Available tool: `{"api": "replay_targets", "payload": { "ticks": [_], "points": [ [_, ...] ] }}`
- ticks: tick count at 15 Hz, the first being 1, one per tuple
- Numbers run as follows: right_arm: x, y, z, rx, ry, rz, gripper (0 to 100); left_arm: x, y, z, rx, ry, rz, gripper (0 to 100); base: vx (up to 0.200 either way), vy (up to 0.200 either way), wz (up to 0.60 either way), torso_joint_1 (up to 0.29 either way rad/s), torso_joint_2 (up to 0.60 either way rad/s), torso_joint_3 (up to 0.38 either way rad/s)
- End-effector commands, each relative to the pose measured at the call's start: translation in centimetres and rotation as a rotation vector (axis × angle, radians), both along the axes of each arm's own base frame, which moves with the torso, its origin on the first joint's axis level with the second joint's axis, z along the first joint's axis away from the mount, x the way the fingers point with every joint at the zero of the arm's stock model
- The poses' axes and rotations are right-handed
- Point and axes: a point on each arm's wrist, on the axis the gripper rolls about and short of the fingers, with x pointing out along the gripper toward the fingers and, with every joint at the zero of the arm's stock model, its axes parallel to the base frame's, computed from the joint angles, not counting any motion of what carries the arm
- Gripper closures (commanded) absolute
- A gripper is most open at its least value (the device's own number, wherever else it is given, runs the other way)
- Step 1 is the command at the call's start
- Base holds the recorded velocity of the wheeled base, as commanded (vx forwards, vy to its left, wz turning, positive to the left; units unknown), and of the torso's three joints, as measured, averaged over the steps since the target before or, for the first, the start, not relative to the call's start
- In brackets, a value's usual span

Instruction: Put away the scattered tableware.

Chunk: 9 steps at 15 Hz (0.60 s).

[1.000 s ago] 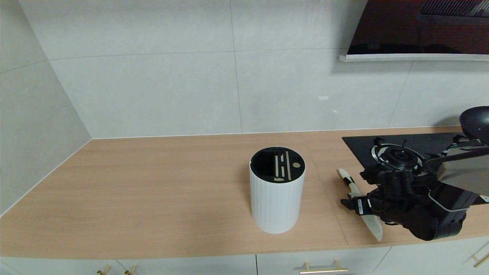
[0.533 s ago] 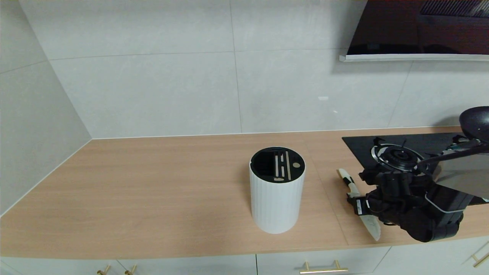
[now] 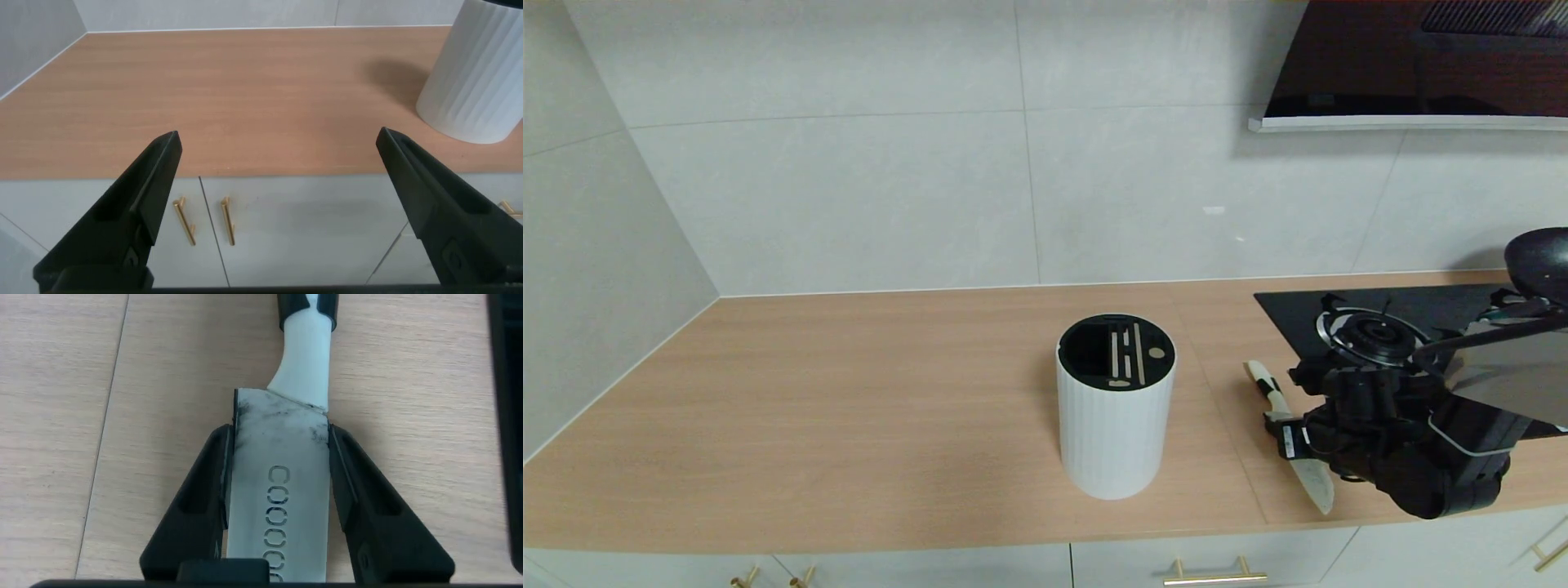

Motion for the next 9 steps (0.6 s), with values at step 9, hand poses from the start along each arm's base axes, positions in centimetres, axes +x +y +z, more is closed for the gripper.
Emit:
{"api": "replay_targets", "payload": {
  "ticks": [9],
  "points": [
    [-3.0,2.1,15.5,0.121,-0.413,0.058,100,-1.3,-0.6,9.0,-0.150,-0.016,-0.417,0,0.000,0.000,0.00,0.000,0.00,0.000]
  ]
}}
